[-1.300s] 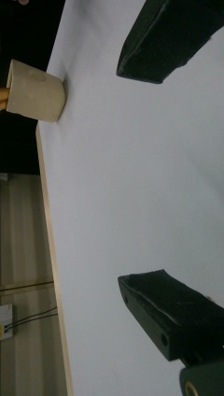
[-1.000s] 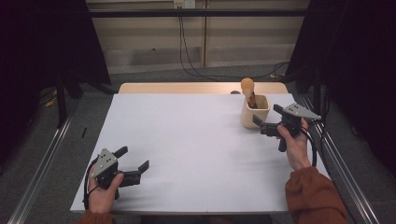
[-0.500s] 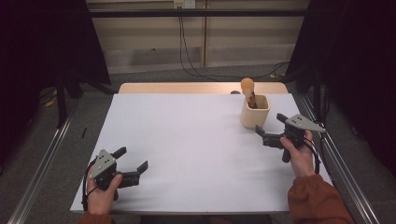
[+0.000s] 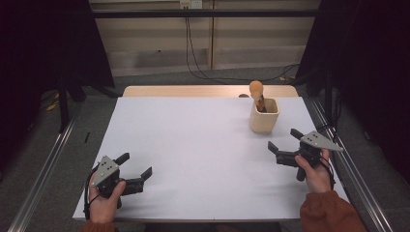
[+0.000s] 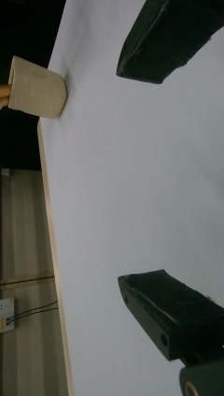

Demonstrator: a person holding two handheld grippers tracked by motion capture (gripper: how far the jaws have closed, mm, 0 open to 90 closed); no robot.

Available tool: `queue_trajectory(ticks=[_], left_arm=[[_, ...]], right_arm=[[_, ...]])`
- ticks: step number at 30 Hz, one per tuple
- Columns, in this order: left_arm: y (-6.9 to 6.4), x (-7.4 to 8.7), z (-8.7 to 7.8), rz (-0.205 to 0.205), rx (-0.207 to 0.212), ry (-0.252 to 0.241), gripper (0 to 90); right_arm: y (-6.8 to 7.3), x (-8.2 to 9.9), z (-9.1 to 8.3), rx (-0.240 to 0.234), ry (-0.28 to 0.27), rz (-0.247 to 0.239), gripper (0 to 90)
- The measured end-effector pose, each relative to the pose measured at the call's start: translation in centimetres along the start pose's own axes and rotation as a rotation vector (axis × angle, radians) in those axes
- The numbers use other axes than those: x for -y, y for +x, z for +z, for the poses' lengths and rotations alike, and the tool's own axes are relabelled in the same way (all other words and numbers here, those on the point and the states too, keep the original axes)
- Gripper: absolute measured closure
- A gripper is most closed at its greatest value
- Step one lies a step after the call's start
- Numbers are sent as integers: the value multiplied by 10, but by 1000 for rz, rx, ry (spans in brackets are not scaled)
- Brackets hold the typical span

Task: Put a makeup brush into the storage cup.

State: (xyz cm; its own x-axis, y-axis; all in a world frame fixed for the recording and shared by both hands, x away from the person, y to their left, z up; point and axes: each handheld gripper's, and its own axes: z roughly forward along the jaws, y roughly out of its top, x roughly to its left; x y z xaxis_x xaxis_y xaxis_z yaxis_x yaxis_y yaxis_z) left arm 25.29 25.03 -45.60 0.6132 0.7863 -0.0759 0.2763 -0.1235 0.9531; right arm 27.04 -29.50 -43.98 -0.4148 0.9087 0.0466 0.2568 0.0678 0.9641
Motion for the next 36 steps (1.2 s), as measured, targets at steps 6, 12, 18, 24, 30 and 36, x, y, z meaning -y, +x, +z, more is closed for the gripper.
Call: queue_trajectory(ticks=[6,12,18,24,30,36], left_arm=[[-1,0,-1,2,-1,0,24],[0,0,-1,5,1,0,24],[0,0,-1,7,0,0,24],[-1,1,-4,5,-13,-3,24],[-2,1,-4,3,-8,-2,24],[-3,1,-2,11,1,3,24]], right_arm=[[4,9,-10,2,14,-5,0],[7,15,-22,-1,13,-2,0],[6,19,-34,7,18,5,0],[5,25,-45,6,24,6,0],[8,32,-57,13,22,7,0],[7,38,-65,20,28,13,0]])
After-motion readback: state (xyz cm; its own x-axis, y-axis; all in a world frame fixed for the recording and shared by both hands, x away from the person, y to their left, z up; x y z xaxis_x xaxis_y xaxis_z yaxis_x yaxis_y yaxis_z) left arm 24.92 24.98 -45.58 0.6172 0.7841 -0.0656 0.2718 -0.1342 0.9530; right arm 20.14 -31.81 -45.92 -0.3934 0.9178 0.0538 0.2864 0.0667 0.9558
